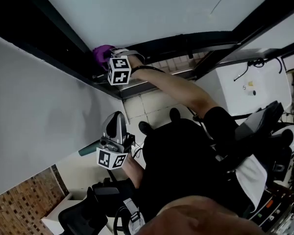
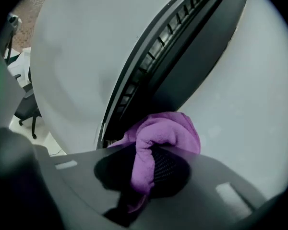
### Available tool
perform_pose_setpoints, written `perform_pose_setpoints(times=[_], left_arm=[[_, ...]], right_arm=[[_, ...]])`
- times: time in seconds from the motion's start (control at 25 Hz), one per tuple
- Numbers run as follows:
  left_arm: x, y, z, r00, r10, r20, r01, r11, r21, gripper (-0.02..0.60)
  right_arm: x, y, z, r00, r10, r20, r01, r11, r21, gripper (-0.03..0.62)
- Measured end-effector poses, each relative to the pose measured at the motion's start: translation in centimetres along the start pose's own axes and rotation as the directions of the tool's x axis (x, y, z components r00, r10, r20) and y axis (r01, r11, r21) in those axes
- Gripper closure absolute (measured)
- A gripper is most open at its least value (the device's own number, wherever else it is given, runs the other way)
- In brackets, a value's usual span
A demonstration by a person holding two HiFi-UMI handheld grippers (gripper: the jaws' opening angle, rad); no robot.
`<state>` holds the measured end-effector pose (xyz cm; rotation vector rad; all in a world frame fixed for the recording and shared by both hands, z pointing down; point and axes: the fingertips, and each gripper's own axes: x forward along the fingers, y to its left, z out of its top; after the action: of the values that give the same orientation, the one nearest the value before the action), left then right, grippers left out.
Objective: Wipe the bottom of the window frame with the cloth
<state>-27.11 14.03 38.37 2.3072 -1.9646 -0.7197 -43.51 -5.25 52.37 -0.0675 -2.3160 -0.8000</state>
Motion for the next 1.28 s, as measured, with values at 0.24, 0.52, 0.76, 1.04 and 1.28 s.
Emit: perform_pose_setpoints(times=[0.24, 0.52, 0.76, 1.04, 1.28], left_arm=[[1.6, -1.1, -1.0, 0.998, -0.040, -0.039, 0.039, 0.999, -0.010, 0.580], [4.1, -3.0, -2.8, 0.992, -0.095, -0.088, 0.093, 0.995, -0.034, 0.580], [5.9, -4.3, -3.9, 0.984, -0.142, -0.109, 0.138, 0.990, -0.042, 0.580], [5.2, -4.2, -3.8, 0.986, -0.128, -0.107, 0.125, 0.991, -0.037, 0.580], [1.9, -1.4, -3.0, 0.997, -0.026, -0.079, 0.023, 0.999, -0.033, 0.580]], right_arm=[[-4.0, -1.7, -6.6, 0.989, -0.079, -0.124, 0.067, 0.992, -0.105, 0.534], [-10.5, -4.5, -17.6, 0.907, -0.192, -0.376, 0.090, 0.958, -0.272, 0.536], [-13.3, -6.3, -22.9, 0.788, -0.275, -0.551, 0.048, 0.920, -0.389, 0.536], [-14.1, -6.1, -24.6, 0.706, -0.259, -0.659, -0.055, 0.907, -0.416, 0.537], [-14.7, -2.8, -14.1, 0.937, 0.075, -0.341, -0.083, 0.997, -0.008, 0.528]])
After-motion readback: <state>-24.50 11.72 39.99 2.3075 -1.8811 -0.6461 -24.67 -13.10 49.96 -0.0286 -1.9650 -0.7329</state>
